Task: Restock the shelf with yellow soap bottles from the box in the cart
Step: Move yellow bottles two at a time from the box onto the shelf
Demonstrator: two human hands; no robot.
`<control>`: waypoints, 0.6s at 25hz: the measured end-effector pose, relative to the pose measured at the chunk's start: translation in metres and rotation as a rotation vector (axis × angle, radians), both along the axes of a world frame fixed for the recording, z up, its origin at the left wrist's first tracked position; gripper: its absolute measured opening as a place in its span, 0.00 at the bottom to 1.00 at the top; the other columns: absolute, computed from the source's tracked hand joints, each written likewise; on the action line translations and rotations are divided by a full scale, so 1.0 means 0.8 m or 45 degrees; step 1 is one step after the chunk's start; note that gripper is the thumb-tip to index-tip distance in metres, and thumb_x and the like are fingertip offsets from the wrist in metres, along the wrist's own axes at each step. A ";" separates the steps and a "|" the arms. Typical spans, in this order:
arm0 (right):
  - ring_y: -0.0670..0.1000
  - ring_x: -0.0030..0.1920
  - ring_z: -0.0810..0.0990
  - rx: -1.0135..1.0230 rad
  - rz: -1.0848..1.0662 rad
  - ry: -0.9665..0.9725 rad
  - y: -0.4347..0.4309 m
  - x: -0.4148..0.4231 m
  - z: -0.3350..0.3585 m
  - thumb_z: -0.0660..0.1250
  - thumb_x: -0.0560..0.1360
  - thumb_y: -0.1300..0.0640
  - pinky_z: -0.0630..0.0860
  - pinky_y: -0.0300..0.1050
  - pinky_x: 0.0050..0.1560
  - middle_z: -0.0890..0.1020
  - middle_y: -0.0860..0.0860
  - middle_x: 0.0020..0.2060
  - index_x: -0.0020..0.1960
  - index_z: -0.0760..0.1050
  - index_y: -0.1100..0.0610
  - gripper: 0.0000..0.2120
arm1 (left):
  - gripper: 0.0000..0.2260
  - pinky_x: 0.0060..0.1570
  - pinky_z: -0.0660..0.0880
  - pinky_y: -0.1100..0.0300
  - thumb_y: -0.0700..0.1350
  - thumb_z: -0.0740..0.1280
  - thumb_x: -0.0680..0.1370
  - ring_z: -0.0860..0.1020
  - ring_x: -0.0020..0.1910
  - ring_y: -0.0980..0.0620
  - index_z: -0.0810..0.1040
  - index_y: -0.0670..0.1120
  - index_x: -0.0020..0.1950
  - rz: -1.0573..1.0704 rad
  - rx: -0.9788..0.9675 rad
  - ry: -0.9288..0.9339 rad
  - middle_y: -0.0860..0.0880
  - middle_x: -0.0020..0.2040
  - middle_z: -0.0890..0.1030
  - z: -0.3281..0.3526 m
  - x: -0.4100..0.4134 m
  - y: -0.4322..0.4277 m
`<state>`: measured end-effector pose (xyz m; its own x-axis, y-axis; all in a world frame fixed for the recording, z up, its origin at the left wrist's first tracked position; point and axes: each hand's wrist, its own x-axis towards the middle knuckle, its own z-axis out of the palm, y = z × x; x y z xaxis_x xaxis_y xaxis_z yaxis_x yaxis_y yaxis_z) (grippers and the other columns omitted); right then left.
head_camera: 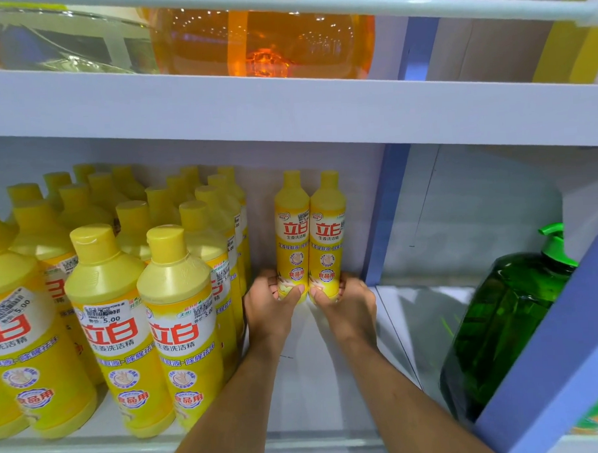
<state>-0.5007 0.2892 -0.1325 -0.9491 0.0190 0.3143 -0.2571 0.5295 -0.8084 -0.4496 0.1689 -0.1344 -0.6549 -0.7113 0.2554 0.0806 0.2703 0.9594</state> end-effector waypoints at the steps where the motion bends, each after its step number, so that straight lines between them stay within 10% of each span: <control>1: 0.58 0.54 0.81 -0.005 0.004 -0.005 0.000 0.001 0.001 0.78 0.69 0.41 0.80 0.53 0.55 0.83 0.55 0.53 0.59 0.79 0.56 0.26 | 0.14 0.51 0.83 0.52 0.47 0.81 0.69 0.85 0.46 0.53 0.80 0.52 0.50 -0.009 0.006 0.001 0.52 0.48 0.86 -0.001 0.000 0.000; 9: 0.54 0.55 0.79 0.002 0.147 -0.123 0.011 0.021 0.007 0.74 0.71 0.39 0.77 0.48 0.52 0.81 0.49 0.54 0.58 0.76 0.50 0.22 | 0.19 0.36 0.74 0.75 0.42 0.79 0.70 0.82 0.43 0.62 0.75 0.48 0.55 -0.060 0.088 -0.023 0.54 0.48 0.81 0.019 0.021 0.009; 15: 0.53 0.68 0.70 0.674 0.410 -0.098 0.063 0.074 0.049 0.63 0.75 0.37 0.72 0.50 0.63 0.74 0.48 0.65 0.69 0.69 0.46 0.26 | 0.22 0.64 0.69 0.52 0.58 0.65 0.78 0.72 0.65 0.44 0.71 0.46 0.66 -0.286 -0.941 -0.810 0.44 0.64 0.74 0.035 0.082 0.027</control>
